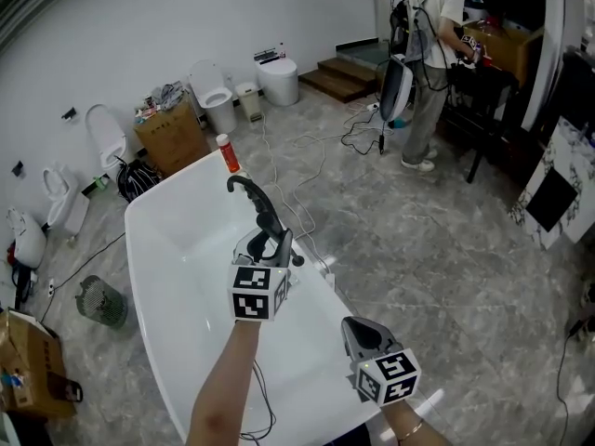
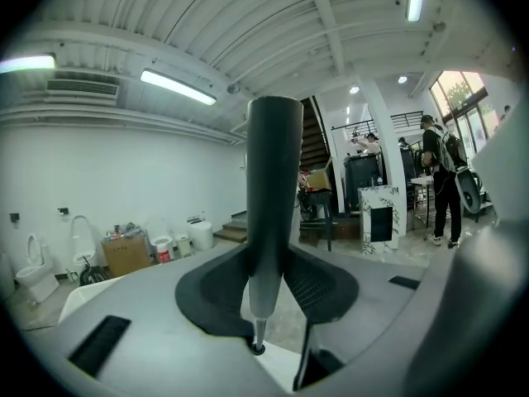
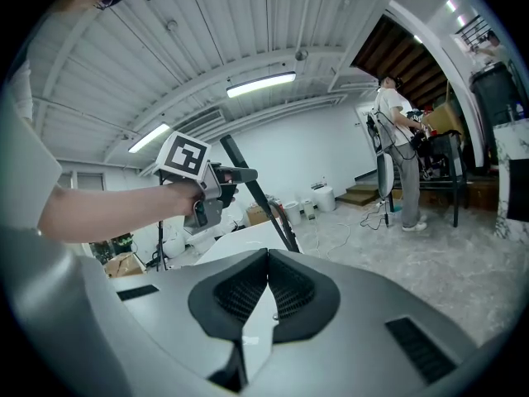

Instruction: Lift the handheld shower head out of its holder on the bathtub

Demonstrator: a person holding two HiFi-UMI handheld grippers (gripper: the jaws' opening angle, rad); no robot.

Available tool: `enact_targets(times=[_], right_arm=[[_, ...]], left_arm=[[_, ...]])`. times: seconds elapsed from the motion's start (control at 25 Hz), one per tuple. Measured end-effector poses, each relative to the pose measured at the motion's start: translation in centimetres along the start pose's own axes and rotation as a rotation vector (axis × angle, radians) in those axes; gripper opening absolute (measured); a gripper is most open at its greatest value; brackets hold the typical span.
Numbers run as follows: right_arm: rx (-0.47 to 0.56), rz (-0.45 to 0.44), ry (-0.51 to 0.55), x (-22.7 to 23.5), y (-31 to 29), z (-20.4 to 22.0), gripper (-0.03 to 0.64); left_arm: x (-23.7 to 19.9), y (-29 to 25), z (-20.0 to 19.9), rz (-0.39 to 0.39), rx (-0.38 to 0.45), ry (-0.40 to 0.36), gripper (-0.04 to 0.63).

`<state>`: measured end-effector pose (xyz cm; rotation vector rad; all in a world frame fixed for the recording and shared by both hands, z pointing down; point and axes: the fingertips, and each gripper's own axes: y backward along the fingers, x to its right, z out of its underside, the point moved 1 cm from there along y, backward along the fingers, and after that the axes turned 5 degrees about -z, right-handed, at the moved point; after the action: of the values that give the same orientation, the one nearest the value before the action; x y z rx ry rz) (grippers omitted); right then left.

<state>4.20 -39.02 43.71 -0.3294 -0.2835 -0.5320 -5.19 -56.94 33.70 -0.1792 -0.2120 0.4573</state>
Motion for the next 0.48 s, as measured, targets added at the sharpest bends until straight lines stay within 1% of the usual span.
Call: enact_targets(times=[0.24,0.48], right_arm=[[0.022,-0.006,0.021,-3.9,3.2,-1.0,0.006],[0.041,-0.015,0.042,-7.0,6.2,-1.7,0.006]], left_arm=[[0.9,5.7,-3.1,0.010,0.049,-0.003,0.149],[1.6,10.2,-5.2,0.015,0.075,-0.007,0.149]])
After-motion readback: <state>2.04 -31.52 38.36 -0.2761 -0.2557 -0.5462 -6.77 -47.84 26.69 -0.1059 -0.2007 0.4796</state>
